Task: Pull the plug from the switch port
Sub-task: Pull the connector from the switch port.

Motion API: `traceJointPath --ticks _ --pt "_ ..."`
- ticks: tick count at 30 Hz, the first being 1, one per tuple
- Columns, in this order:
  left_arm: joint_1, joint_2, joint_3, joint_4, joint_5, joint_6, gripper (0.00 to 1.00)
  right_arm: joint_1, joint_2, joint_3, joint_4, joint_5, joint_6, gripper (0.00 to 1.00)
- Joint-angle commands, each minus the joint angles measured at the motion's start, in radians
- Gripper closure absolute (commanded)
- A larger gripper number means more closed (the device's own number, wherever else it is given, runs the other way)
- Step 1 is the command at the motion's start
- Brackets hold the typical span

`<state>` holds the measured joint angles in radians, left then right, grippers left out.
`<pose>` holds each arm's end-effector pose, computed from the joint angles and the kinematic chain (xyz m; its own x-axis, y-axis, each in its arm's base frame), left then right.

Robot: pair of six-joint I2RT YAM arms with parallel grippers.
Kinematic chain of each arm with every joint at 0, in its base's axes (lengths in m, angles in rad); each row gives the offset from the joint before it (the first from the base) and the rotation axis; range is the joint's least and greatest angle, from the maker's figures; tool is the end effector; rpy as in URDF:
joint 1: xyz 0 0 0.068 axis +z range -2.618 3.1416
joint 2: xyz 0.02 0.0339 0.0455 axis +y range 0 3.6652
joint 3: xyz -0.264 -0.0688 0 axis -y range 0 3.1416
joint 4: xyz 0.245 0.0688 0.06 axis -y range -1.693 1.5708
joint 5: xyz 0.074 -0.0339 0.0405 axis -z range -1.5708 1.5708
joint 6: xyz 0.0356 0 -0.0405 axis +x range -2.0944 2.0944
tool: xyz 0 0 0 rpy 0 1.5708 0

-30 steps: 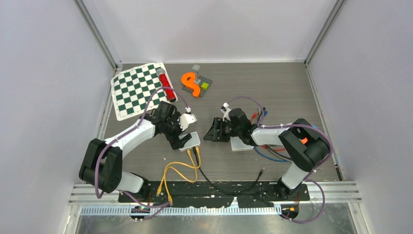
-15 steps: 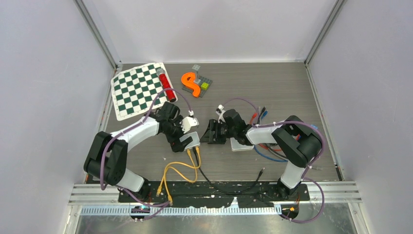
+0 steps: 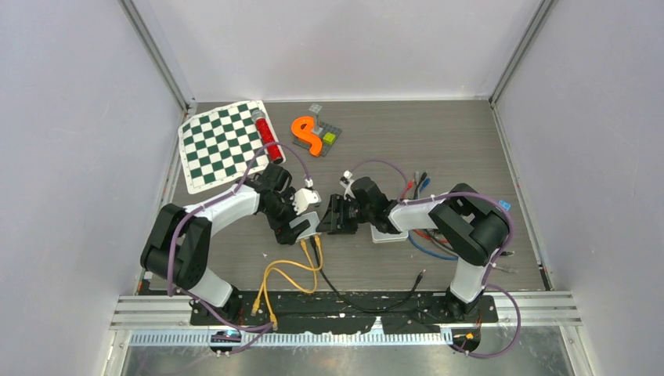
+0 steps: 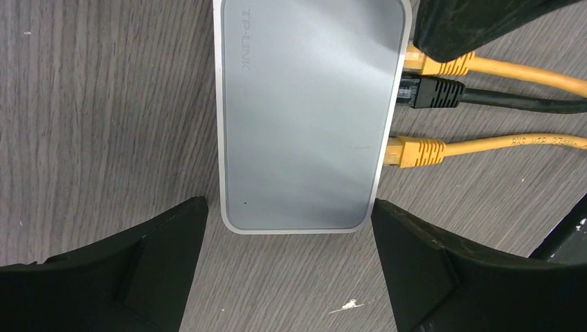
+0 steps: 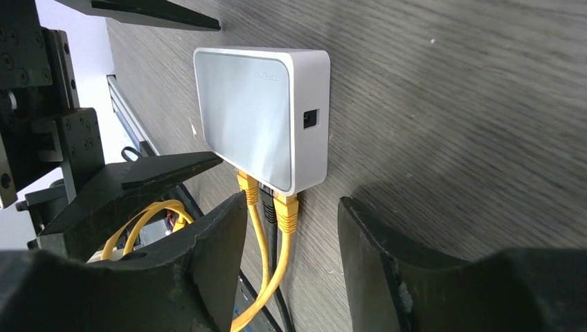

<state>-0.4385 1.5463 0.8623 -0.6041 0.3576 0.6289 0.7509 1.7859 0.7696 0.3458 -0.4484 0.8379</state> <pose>0.2403 -0.1265 0.1660 -0.4171 0.8042 -0.4233 0.9046 0.4125 -0.1077 0.2376 0.2429 0.1288 -0.9455 0.0338 -0.3240 -0.2398 0.6008 0.7626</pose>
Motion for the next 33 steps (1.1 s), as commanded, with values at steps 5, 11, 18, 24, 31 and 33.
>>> traceJointPath --ticks 5,11,18,24,31,33 --pt "-0.007 0.009 0.039 -0.026 -0.001 0.0 0.13 0.027 0.014 0.024 -0.011 0.031 0.029 0.51" --pt "-0.018 0.021 0.041 -0.033 0.012 -0.004 0.17 0.038 0.061 0.046 0.0 0.02 0.04 0.59" --pt "-0.025 0.023 0.047 -0.039 0.012 -0.005 0.18 0.038 0.091 0.057 0.035 0.011 0.06 0.63" --pt "-0.025 0.036 0.052 -0.048 0.028 -0.004 0.25 0.038 0.089 0.045 0.046 0.0 0.073 0.68" --pt "-0.025 0.042 0.057 -0.044 0.05 -0.011 0.35 0.039 0.031 -0.002 0.038 0.018 0.067 0.63" --pt "-0.026 0.048 0.063 -0.058 0.045 -0.016 0.38 0.041 0.023 -0.005 0.034 0.013 0.065 0.62"
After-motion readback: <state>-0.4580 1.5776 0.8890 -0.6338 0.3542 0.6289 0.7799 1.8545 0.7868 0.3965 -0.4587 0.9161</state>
